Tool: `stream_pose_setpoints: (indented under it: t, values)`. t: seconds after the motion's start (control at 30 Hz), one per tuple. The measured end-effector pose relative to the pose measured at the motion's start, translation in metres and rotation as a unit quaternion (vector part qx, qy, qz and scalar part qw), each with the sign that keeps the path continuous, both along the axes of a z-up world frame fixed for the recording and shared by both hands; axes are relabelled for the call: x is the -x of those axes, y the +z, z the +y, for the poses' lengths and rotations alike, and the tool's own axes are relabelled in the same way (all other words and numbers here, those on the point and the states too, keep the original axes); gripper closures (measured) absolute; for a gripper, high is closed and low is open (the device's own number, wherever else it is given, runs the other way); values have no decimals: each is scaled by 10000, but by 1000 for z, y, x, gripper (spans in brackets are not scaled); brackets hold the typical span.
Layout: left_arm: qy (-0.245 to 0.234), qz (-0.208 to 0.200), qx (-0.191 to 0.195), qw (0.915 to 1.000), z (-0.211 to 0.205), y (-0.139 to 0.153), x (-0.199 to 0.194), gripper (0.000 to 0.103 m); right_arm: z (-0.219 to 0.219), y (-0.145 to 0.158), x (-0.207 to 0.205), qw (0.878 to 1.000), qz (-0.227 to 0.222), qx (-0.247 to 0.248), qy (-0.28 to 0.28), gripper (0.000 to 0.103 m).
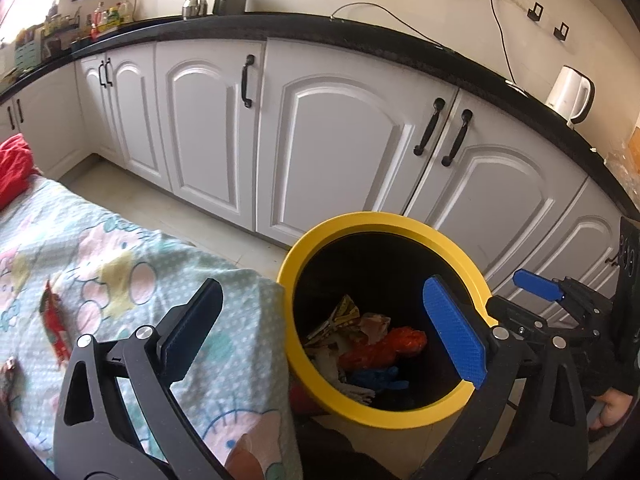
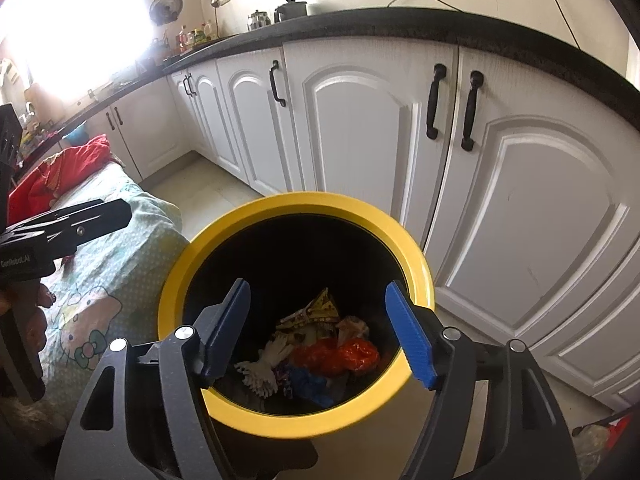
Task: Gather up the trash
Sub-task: 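Move both open tools back toward the chocolate bar and red wrapper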
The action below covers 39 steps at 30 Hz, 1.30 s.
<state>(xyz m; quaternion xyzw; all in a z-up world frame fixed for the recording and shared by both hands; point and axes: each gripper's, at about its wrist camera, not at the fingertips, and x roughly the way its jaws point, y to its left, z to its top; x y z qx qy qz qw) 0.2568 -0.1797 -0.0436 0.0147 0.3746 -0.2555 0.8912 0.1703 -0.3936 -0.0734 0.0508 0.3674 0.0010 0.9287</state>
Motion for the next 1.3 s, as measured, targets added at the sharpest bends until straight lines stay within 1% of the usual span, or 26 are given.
stream_pose_setpoints:
  t: [0.13, 0.2, 0.3, 0.53, 0.8, 1.3]
  values:
    - [134, -113, 10, 9998, 13, 6, 7, 11, 9, 8, 2, 9998, -145, 74, 76, 29]
    - [199, -186, 2, 9996, 20, 9, 10, 11, 15, 13, 3, 9996, -230, 111, 101, 26]
    - [312, -285, 8, 9991, 31, 15, 14, 11, 23, 20, 5, 9991, -334, 187, 177, 25]
    - [585, -547, -94, 9967, 62, 27, 26, 11, 50, 34, 10, 9972, -534, 320, 416, 24]
    - [903, -729, -176, 9931, 98, 34, 36, 11, 85, 45, 14, 9939, -712, 449, 718, 24]
    - [1451, -852, -196, 9856, 164, 41, 50, 11, 151, 50, 17, 9876, -808, 436, 1277, 24]
